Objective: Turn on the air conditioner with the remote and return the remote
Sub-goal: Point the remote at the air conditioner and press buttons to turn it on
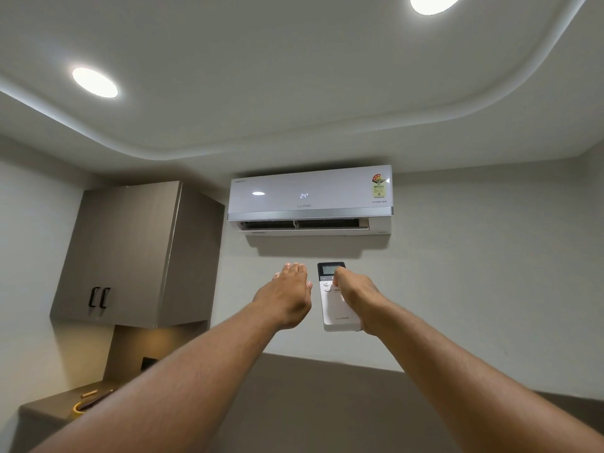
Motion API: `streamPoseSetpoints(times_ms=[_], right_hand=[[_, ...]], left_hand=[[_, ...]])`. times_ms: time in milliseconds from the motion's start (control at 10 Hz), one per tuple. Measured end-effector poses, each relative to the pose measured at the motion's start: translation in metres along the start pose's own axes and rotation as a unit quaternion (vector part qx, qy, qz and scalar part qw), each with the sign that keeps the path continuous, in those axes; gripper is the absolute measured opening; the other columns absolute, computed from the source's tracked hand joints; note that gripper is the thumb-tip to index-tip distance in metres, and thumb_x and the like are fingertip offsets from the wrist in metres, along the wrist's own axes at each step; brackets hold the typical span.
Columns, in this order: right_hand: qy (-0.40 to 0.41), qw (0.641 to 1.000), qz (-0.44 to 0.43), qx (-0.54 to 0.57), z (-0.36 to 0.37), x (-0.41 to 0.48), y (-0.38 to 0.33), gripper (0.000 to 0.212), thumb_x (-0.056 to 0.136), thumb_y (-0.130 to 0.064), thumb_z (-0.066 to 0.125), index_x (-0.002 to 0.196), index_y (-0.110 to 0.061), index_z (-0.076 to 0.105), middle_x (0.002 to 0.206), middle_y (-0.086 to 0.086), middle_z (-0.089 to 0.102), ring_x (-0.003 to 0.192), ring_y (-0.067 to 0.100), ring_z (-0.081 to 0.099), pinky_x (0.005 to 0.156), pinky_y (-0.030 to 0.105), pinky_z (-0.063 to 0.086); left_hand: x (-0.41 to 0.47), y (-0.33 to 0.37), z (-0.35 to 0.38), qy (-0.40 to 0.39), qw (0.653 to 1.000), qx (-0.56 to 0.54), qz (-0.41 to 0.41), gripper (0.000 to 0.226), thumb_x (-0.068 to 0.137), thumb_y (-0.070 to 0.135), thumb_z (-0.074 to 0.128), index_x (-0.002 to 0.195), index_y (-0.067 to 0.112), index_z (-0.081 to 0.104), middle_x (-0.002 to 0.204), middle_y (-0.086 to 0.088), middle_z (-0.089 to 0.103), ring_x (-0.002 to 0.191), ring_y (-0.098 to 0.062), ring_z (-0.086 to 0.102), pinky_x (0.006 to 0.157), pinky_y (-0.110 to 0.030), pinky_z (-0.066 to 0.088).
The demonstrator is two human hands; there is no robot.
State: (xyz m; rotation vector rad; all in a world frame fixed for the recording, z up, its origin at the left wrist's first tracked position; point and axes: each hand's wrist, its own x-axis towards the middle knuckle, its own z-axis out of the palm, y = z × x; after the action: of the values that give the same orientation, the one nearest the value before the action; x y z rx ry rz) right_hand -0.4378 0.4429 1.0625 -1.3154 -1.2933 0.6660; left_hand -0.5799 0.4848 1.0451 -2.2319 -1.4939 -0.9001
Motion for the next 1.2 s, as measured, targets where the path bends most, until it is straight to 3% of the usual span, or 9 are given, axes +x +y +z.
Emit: streamPoseSetpoints(times_ms=[800, 1200], right_hand=[[0.008, 0.999, -0.012, -0.041, -0.0017, 0.0039, 0.0031, 0.016, 0.085, -0.029, 0.047, 0.086, -0.015, 0.054, 0.08, 0.01, 0.06, 0.068, 0.025, 0.058, 0.05, 0.026, 0.041], [0.002, 1.0, -0.012, -0.01, -0.0014, 0.006, 0.0068, 0.017, 0.084, -0.03, 0.045, 0.086, -0.016, 0.055, 0.081, 0.011, 0.062, 0.069, 0.026, 0.057, 0.053, 0.026, 0.042]], left_hand=[[0.0005, 0.0, -0.002, 0.0, 1.0, 0.003, -0.001, 0.057, 0.104, 0.033, 0.019, 0.155, 0.009, 0.009, 0.165, -0.007, 0.007, 0.151, -0.02, 0.004, 0.122, -0.039, 0.009], [0.0006, -0.0005, 0.0017, -0.002, 1.0, 0.0, -0.001, 0.057, 0.103, 0.032, 0.019, 0.154, 0.008, 0.01, 0.165, -0.008, 0.009, 0.151, -0.021, 0.005, 0.122, -0.039, 0.01]])
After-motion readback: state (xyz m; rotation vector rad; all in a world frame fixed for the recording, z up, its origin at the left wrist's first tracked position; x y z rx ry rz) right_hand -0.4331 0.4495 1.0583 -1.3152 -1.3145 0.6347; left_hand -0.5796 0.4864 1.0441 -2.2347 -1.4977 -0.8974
